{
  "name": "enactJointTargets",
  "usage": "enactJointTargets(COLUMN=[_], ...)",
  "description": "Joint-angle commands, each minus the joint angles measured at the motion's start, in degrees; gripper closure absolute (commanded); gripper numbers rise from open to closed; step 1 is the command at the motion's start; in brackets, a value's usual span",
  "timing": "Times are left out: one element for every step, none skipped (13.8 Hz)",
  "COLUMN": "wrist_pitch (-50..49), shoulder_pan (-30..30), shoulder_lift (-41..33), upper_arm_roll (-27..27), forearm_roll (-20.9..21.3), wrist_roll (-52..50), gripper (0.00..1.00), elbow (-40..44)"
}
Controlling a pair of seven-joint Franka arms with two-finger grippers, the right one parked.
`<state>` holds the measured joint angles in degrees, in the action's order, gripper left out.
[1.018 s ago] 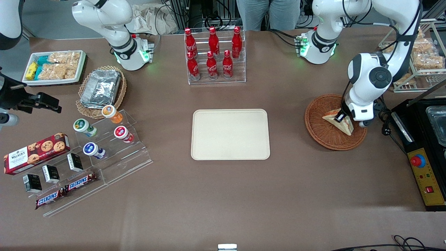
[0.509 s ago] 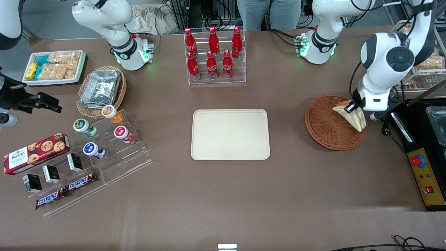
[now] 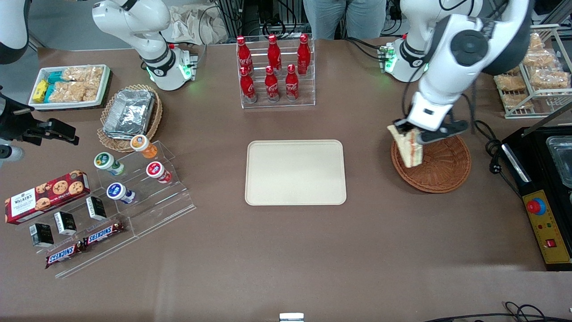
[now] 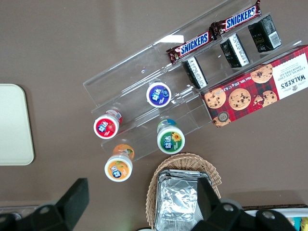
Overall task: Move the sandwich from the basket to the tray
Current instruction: 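Lift the sandwich and carry it over the white tray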
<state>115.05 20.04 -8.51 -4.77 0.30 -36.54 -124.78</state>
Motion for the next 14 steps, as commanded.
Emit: enactJointTargets(wrist_pitch=[1.7,2.1,3.2,4.9,6.7,7.8,8.3,9.2,10.5,11.8,13.6,15.3,16.7,17.8], shoulder_pan=[6.4,7.4,7.8,8.5,8.7,8.7,8.7,8.7,8.7,8.8,9.3,10.0,10.5,10.7], shoulder_lift=[7.4,10.2,13.2,15.5,17.2,18.3,19.9,21.3,22.8,24.1,25.1,26.3,27.4,28.2], upper_arm_roll=[0.6,0.6,0.4,0.0,-0.1,-0.2,-0.5,-0.9,-1.5,-1.6,-2.3,-2.3,-2.3,-2.3], forearm_roll=[-1.0,-1.0,-0.9,-0.9,-1.0,-1.0,-1.0,-1.1,-1.1,-1.1,-1.0,-0.9,-0.7,-0.5], wrist_roll=[0.5,0.5,0.6,0.7,0.6,0.6,0.5,0.4,-0.1,-1.6,-2.5,-2.7,-2.7,-2.7], gripper=[1.0,1.0,1.0,1.0,1.0,1.0,1.0,1.0,1.0,1.0,1.0,1.0,1.0,1.0], elbow=[5.3,6.9,8.2,8.8,8.8,8.7,8.8,9.0,9.0,9.0,9.0,8.9,8.8,8.8])
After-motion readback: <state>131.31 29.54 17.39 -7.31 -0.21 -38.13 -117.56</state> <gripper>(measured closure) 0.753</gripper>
